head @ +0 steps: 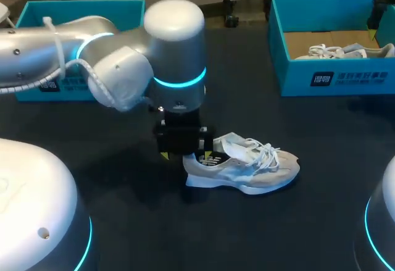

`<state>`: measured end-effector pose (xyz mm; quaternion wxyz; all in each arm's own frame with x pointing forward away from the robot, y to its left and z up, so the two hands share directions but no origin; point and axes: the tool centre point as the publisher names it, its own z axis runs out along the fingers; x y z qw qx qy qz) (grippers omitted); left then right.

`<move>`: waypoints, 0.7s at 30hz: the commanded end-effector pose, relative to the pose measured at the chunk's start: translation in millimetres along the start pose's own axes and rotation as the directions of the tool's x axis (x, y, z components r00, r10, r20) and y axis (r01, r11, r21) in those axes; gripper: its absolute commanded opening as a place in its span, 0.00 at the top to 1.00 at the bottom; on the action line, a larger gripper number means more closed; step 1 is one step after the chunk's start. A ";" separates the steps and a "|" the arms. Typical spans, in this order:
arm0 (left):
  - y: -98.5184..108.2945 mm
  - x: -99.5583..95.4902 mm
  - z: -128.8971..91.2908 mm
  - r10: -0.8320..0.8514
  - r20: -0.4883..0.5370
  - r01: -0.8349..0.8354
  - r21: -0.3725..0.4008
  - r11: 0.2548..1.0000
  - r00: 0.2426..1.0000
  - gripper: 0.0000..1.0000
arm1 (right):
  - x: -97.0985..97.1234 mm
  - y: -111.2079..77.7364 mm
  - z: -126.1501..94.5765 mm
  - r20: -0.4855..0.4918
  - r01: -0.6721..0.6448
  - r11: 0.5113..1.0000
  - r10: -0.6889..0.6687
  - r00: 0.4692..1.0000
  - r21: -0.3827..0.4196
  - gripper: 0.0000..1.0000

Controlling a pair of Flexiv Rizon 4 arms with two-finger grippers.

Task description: Take the shoe out of the shoebox, open the shoe tongue, remove and reinsert the insole, then place the shoe into the shoebox

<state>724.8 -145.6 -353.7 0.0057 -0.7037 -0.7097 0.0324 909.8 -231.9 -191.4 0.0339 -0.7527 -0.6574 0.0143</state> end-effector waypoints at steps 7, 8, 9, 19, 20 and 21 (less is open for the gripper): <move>-9.4 10.8 -51.1 -0.249 0.149 0.216 0.210 0.954 0.957 0.00 | 0.0 -1.1 0.2 0.001 -0.002 1.000 0.002 1.000 -0.002 0.00; -11.7 11.1 -53.6 -0.270 0.166 0.227 0.242 0.943 0.948 0.00 | 0.0 -1.1 0.2 0.001 -0.002 1.000 0.002 1.000 -0.002 0.00; -14.4 11.1 -55.7 -0.289 0.172 0.238 0.266 0.934 0.942 0.00 | 0.0 -1.1 0.2 0.001 -0.002 1.000 0.002 1.000 -0.002 0.00; -31.5 23.9 -82.0 -0.421 0.262 0.342 0.298 0.891 0.869 0.00 | 0.0 -1.1 0.2 0.001 -0.002 1.000 0.002 1.000 -0.002 0.00; -31.5 23.9 -82.0 -0.421 0.262 0.342 0.298 0.891 0.869 0.00 | 0.0 -1.1 0.2 0.001 -0.002 1.000 0.002 1.000 -0.002 0.00; -31.5 23.9 -82.0 -0.421 0.262 0.342 0.298 0.891 0.869 0.00 | 0.0 -1.1 0.2 0.001 -0.002 1.000 0.002 1.000 -0.002 0.00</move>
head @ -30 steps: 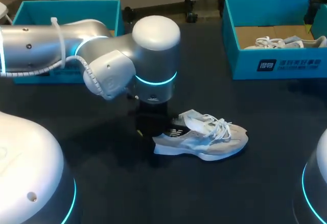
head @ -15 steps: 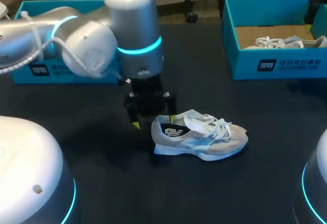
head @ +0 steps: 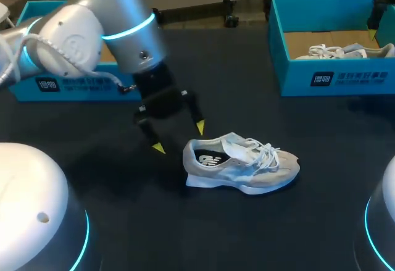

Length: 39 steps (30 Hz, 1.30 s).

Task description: Take the shoe out of the shoebox, open the shoe tongue, remove and reinsert the insole, then place the shoe into the shoebox

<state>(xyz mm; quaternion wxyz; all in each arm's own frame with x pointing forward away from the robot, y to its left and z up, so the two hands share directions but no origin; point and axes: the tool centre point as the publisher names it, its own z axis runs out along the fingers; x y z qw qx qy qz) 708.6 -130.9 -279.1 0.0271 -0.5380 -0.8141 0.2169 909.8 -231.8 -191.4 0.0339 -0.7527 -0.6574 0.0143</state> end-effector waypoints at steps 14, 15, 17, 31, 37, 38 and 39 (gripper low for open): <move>-2.3 15.1 -15.1 -0.139 0.141 0.134 0.041 0.990 0.980 0.00 | -0.1 -1.1 0.2 0.001 -0.002 1.000 0.002 1.000 -0.002 0.00; -0.7 15.5 -16.1 -0.176 0.153 0.170 0.051 0.984 0.972 0.00 | -0.1 -1.1 0.2 0.001 -0.002 1.000 0.002 1.000 -0.002 0.00; 3.7 20.4 -18.7 -0.280 0.181 0.266 0.097 0.959 0.943 0.00 | -0.1 -1.1 0.2 0.001 -0.002 1.000 0.002 1.000 -0.002 0.00; 21.1 51.6 -8.3 -0.784 0.191 0.649 0.464 0.602 0.591 0.00 | -0.1 -1.1 0.2 0.001 -0.002 1.000 0.002 1.000 -0.002 0.00; 21.1 51.6 -8.3 -0.784 0.191 0.649 0.464 0.602 0.591 0.00 | -0.1 -1.1 0.2 0.001 -0.002 1.000 0.002 1.000 -0.002 0.00; 21.1 51.6 -8.3 -0.784 0.191 0.649 0.464 0.602 0.591 0.00 | -0.1 -1.1 0.2 0.001 -0.002 1.000 0.002 1.000 -0.002 0.00; 21.1 51.6 -8.3 -0.784 0.191 0.649 0.464 0.602 0.591 0.00 | -0.1 -1.1 0.2 0.001 -0.002 1.000 0.002 1.000 -0.002 0.00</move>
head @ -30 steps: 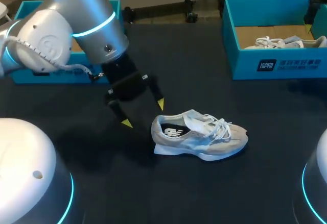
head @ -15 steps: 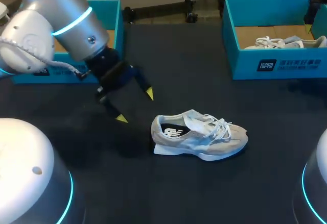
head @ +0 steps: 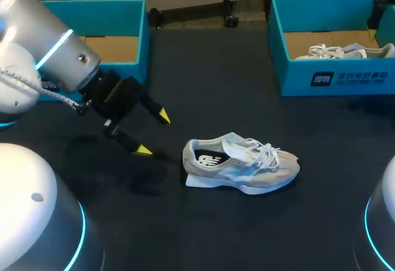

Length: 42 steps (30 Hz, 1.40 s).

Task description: Take the shoe out of the shoebox, open the shoe tongue, remove and reinsert the insole, then place the shoe into the shoebox

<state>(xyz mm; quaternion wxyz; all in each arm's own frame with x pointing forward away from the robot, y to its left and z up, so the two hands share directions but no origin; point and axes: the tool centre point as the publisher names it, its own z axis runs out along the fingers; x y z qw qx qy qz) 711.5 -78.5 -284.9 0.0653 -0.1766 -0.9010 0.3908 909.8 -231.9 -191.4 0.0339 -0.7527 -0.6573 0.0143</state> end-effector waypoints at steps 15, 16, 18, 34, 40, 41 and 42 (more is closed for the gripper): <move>65.7 12.0 28.8 -0.174 0.071 0.142 0.324 0.935 0.982 0.00 | 0.0 -1.1 0.2 0.001 -0.001 1.000 0.001 1.000 -0.002 0.00; 68.1 11.6 29.5 -0.169 0.073 0.136 0.330 0.934 0.983 0.00 | 0.0 -1.1 0.2 0.001 -0.001 1.000 0.001 1.000 -0.002 0.00; 72.1 11.6 30.1 -0.182 0.081 0.142 0.357 0.923 0.980 0.00 | 0.0 -1.1 0.2 0.001 -0.001 1.000 0.001 1.000 -0.002 0.00; 93.9 21.1 47.0 -0.260 0.112 0.185 0.448 0.875 0.959 0.00 | 0.0 -1.1 0.2 0.001 -0.001 1.000 0.001 1.000 -0.002 0.00; 98.6 21.6 53.2 -0.266 0.123 0.179 0.474 0.862 0.956 0.00 | 0.0 -1.1 0.2 0.001 -0.001 1.000 0.001 1.000 -0.002 0.00; 98.3 21.8 54.6 -0.267 0.125 0.178 0.476 0.861 0.955 0.00 | 0.0 -1.1 0.2 0.001 -0.001 1.000 0.001 1.000 -0.002 0.00; 97.4 22.0 56.0 -0.268 0.126 0.178 0.477 0.861 0.955 0.00 | 0.0 -1.1 0.2 0.001 -0.001 1.000 0.001 1.000 -0.002 0.00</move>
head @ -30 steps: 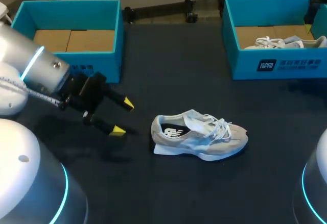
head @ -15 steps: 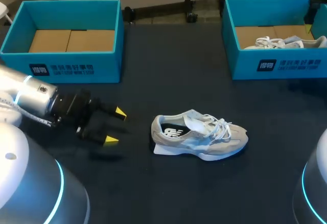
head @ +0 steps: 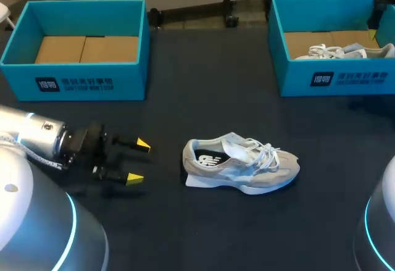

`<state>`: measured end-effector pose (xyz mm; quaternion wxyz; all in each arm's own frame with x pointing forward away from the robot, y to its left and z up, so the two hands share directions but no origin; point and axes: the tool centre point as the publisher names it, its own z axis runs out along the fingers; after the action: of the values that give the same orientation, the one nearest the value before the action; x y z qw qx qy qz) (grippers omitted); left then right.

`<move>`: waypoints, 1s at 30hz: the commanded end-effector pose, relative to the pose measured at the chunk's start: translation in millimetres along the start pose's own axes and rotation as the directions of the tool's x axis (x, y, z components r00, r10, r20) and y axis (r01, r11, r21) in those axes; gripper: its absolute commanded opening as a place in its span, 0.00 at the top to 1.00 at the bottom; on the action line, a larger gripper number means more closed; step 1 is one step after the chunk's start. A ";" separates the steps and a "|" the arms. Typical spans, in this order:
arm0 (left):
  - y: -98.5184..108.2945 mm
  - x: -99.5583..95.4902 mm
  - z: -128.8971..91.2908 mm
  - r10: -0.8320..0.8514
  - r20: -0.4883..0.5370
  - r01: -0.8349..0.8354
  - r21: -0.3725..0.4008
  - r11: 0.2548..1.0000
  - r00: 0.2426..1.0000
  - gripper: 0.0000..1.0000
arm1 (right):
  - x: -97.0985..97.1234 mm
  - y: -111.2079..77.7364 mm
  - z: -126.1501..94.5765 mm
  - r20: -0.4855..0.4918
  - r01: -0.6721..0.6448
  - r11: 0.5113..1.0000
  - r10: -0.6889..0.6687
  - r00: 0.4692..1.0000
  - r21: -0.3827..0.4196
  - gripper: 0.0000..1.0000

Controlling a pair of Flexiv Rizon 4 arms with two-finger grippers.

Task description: Take the shoe out of the shoebox, open the shoe tongue, remove and reinsert the insole, then place the shoe into the shoebox

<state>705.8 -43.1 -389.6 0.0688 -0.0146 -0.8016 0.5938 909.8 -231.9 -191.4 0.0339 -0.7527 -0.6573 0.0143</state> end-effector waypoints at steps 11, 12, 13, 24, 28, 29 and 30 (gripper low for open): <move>-1.9 -2.1 28.7 -0.042 0.037 0.041 0.031 0.999 0.998 0.00 | 0.0 -1.0 0.2 0.001 -0.001 1.000 0.001 1.000 -0.002 0.00; -1.9 -2.1 28.7 -0.042 0.037 0.041 0.031 0.999 0.998 0.00 | 0.0 -1.0 0.2 0.001 -0.001 1.000 0.001 1.000 -0.002 0.00; -2.7 -4.0 33.0 -0.043 0.038 0.042 0.033 0.999 0.998 0.00 | 0.0 -1.0 0.2 0.001 -0.001 1.000 0.001 1.000 -0.002 0.00; -9.2 -16.3 52.1 -0.023 0.061 0.021 0.026 0.999 0.998 0.00 | 0.0 -1.0 0.2 0.001 -0.001 1.000 0.001 1.000 -0.002 0.00; -9.5 -19.5 55.8 -0.031 0.077 0.028 0.036 0.999 0.997 0.00 | 0.0 -1.0 0.2 0.001 -0.001 1.000 0.001 1.000 -0.002 0.00; -9.2 -19.6 56.4 -0.033 0.077 0.030 0.039 0.999 0.996 0.00 | 0.0 -1.0 0.2 0.001 -0.001 1.000 0.001 1.000 -0.002 0.00; -8.7 -19.7 57.1 -0.034 0.077 0.031 0.040 0.999 0.996 0.00 | 0.0 -1.0 0.2 0.001 -0.001 1.000 0.001 1.000 -0.002 0.00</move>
<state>719.3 -98.7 -396.1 0.0497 0.0219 -0.7933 0.6064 909.8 -231.9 -191.4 0.0339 -0.7527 -0.6573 0.0143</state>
